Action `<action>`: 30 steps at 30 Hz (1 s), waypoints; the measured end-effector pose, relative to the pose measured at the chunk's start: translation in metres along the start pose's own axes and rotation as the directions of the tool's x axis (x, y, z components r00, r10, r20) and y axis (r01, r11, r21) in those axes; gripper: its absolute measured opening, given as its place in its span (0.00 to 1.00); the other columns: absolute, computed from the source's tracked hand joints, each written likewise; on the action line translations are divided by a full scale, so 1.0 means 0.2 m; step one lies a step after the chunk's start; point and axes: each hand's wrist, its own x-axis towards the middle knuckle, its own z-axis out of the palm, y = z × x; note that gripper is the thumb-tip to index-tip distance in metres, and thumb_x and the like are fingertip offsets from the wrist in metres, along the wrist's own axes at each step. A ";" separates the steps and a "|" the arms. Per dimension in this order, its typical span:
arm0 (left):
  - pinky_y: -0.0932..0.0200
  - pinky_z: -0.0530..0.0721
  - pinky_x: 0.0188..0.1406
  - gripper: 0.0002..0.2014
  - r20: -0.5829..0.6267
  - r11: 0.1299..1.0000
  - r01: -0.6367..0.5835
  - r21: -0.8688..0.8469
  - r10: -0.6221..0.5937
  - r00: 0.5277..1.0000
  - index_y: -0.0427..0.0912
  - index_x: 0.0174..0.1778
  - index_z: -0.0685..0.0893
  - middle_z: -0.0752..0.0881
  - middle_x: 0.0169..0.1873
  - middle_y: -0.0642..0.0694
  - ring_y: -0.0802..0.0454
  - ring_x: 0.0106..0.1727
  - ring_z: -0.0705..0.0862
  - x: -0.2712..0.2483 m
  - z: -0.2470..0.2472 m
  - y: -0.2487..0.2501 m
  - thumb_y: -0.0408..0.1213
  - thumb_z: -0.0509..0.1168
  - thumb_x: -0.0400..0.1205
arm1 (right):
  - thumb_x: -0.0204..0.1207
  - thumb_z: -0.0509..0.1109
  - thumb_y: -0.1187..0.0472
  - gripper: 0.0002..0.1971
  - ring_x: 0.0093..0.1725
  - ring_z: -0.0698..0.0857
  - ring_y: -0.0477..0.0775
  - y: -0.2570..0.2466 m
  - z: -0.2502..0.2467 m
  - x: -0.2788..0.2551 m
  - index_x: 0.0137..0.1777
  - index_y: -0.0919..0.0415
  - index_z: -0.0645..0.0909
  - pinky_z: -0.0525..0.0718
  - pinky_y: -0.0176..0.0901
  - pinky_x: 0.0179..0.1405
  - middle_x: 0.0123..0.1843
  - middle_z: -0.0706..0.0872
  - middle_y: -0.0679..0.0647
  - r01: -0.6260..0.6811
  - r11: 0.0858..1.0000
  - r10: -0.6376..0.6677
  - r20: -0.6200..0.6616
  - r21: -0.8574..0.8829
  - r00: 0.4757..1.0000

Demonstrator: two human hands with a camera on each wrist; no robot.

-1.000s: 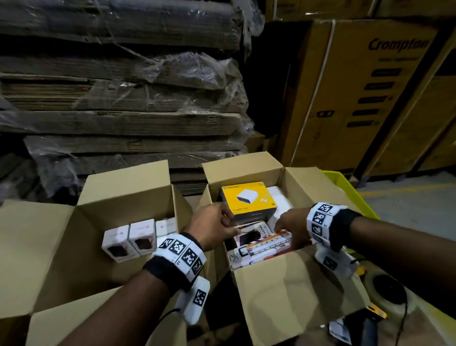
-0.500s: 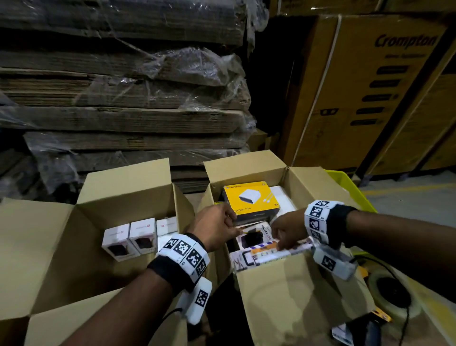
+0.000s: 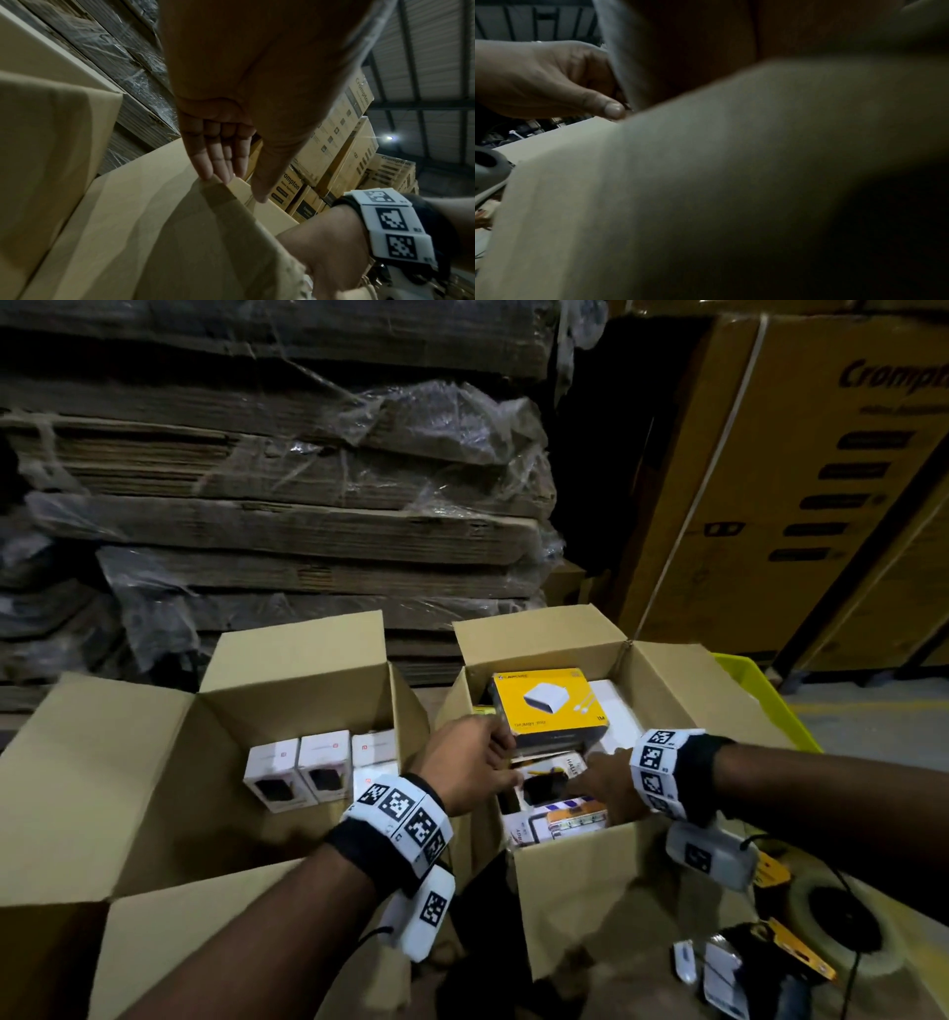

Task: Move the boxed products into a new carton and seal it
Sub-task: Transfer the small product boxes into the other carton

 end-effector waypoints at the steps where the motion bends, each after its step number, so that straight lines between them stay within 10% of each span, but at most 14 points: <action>1: 0.53 0.89 0.48 0.17 0.000 1.000 -0.001 -0.004 0.001 1.000 0.45 0.52 0.86 0.88 0.43 0.52 0.57 0.43 0.87 0.00 0.00 0.00 0.42 0.82 0.71 | 0.75 0.73 0.48 0.34 0.70 0.76 0.63 0.00 -0.01 0.00 0.80 0.47 0.65 0.75 0.49 0.65 0.72 0.75 0.60 -0.007 1.000 0.007 -0.023 -0.012 1.000; 8: 0.67 0.84 0.44 0.14 -0.130 0.991 0.014 -0.130 -0.031 0.991 0.43 0.60 0.82 0.87 0.45 0.51 0.57 0.44 0.86 -0.07 -0.05 0.03 0.35 0.74 0.79 | 0.53 0.82 0.43 0.38 0.58 0.80 0.57 0.05 -0.09 -0.15 0.65 0.46 0.72 0.82 0.53 0.59 0.59 0.75 0.49 -0.021 0.964 0.094 -0.265 0.264 0.960; 14: 0.62 0.84 0.44 0.08 -0.290 0.992 0.022 -0.127 -0.059 0.955 0.47 0.56 0.82 0.84 0.39 0.59 0.64 0.39 0.84 -0.16 -0.17 0.05 0.38 0.70 0.82 | 0.60 0.84 0.46 0.34 0.47 0.81 0.43 0.09 -0.22 -0.52 0.64 0.46 0.72 0.77 0.36 0.42 0.56 0.81 0.48 0.169 0.816 0.215 -0.562 0.552 0.799; 18: 0.59 0.86 0.45 0.08 -0.307 0.989 0.001 -0.145 -0.046 0.951 0.47 0.56 0.83 0.86 0.40 0.56 0.60 0.40 0.86 -0.23 -0.21 0.05 0.38 0.71 0.82 | 0.60 0.79 0.33 0.40 0.54 0.85 0.45 0.00 -0.16 -0.73 0.70 0.41 0.68 0.84 0.45 0.56 0.55 0.83 0.46 0.336 0.653 0.273 -0.625 0.679 0.731; 23: 0.55 0.87 0.46 0.08 -0.295 0.991 -0.003 -0.133 -0.037 0.955 0.46 0.55 0.84 0.88 0.42 0.54 0.60 0.39 0.86 -0.33 -0.22 0.00 0.38 0.71 0.81 | 0.64 0.80 0.44 0.34 0.43 0.80 0.40 -0.34 0.05 -0.81 0.67 0.48 0.69 0.77 0.31 0.41 0.46 0.78 0.45 0.417 0.554 0.235 -0.616 0.721 0.752; 30: 0.55 0.87 0.47 0.11 -0.238 0.988 -0.066 -0.141 0.030 0.971 0.46 0.55 0.83 0.86 0.40 0.57 0.58 0.40 0.86 -0.48 -0.24 -0.03 0.40 0.74 0.79 | 0.68 0.77 0.40 0.34 0.59 0.82 0.41 -0.74 0.36 -0.74 0.69 0.47 0.66 0.82 0.44 0.59 0.60 0.80 0.45 0.420 0.554 0.190 -0.601 0.718 0.776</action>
